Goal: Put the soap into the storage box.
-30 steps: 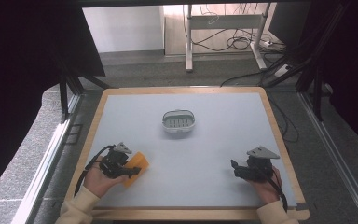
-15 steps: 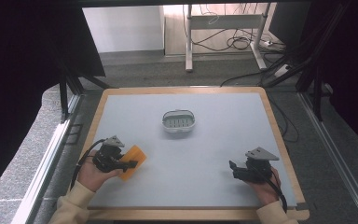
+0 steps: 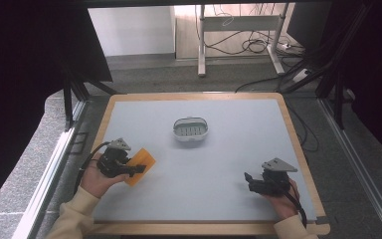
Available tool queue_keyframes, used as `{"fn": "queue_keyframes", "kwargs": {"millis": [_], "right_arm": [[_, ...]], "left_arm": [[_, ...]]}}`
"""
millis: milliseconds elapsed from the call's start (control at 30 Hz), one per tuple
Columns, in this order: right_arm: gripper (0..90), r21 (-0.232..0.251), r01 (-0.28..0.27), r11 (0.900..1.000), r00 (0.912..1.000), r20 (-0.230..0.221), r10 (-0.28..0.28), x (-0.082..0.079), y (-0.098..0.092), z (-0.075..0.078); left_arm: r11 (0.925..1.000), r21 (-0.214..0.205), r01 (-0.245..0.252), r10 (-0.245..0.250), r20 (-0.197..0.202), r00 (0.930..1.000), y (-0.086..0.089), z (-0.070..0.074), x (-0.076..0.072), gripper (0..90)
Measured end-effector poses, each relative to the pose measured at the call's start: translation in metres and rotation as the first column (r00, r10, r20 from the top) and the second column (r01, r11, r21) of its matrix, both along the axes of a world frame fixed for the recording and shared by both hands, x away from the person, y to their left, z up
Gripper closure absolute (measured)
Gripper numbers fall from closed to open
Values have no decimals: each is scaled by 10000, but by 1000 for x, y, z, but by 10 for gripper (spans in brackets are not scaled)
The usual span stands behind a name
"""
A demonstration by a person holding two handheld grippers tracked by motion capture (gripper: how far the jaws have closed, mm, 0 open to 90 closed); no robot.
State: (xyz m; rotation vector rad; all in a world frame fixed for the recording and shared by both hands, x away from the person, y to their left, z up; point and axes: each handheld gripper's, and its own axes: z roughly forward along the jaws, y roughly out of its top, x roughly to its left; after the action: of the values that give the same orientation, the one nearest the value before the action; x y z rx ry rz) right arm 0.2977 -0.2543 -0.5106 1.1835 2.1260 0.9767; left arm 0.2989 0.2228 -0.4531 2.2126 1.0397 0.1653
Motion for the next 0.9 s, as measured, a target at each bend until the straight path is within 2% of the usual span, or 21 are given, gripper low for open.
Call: {"fn": "queue_keyframes", "kwargs": {"millis": [133,300,400,600,800,900], "right_arm": [[174,105,-52,9999,10000,61,51,-2,0,2],[172,-112,-173,9998,9998,47,173,-3,4,1],[172,-49,-112,9999,9999,40,112,-3,2,1],[172,-146,-130,9998,9999,-21,129,-1,3,-1],[172,-147,-98,9998,10000,-17,98,-1,2,-1],[172,-196,-118,9997,9999,-37,117,0,3,-2]], "left_arm": [[10000,63,41,-42,149,9999,-1,8,2,621],[9999,31,150,-151,412,9990,-3,19,7,621],[9997,-84,234,-230,452,9987,-4,23,10,621],[9993,7,365,-365,606,9975,-10,29,18,621],[9972,-55,751,-747,508,9959,-14,35,29,621],[9964,80,841,-844,549,9949,-16,36,32,621]]}}
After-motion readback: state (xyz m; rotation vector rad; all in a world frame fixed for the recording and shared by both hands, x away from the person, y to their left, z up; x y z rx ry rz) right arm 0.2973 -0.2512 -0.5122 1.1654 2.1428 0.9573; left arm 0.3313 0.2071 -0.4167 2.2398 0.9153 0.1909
